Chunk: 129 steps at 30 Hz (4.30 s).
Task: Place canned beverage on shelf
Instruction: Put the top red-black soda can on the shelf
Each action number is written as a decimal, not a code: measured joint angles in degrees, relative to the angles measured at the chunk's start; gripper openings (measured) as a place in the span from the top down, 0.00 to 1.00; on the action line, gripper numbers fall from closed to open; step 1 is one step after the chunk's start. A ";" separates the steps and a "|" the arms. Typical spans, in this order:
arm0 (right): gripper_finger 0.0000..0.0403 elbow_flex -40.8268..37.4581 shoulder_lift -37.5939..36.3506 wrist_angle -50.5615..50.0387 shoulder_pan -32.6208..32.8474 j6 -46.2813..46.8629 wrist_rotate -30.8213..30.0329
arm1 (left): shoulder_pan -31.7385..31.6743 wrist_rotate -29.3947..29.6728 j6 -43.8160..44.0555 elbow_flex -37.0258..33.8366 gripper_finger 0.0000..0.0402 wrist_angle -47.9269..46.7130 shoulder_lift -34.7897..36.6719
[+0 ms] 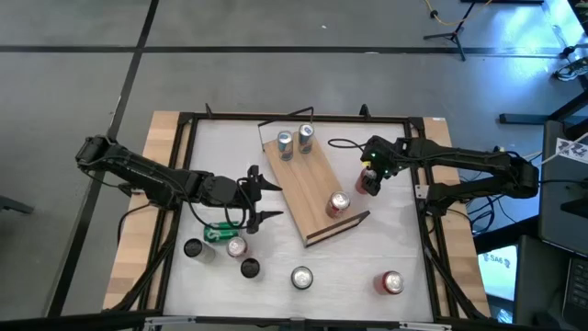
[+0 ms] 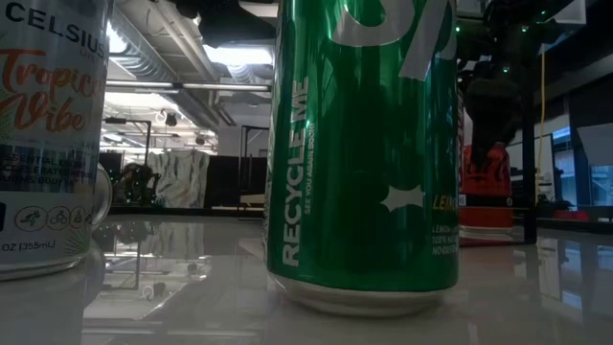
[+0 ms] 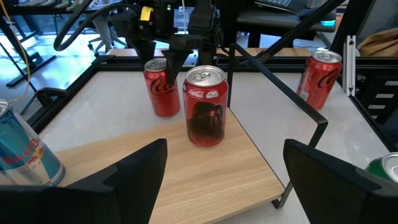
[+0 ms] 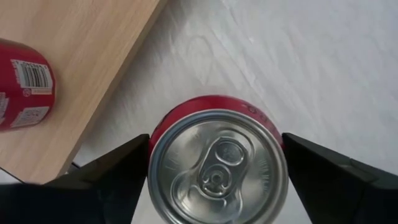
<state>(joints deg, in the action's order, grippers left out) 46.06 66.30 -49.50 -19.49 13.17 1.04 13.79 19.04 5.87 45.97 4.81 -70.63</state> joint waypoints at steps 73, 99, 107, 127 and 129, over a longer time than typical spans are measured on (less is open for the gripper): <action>0.25 33.05 19.79 3.57 8.42 -24.16 16.17 | 0.02 1.37 0.00 -0.02 0.22 0.06 0.00; 0.25 33.09 30.15 7.76 12.76 -25.29 14.56 | 0.00 1.37 0.00 -0.02 0.22 0.06 0.00; 0.25 33.09 30.16 7.93 12.76 -25.66 14.49 | 0.02 1.34 0.00 -0.01 0.22 0.06 -0.01; 0.25 33.09 30.16 7.89 12.76 -25.57 14.47 | 0.00 1.34 0.00 -0.01 0.22 0.03 0.00; 0.25 33.09 30.16 7.91 12.76 -25.55 14.43 | 0.01 1.34 0.00 -0.02 0.22 0.03 0.00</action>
<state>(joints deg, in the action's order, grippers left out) 79.15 96.47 -41.59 -6.72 -12.38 15.46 13.79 20.38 5.87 45.95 4.84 -70.63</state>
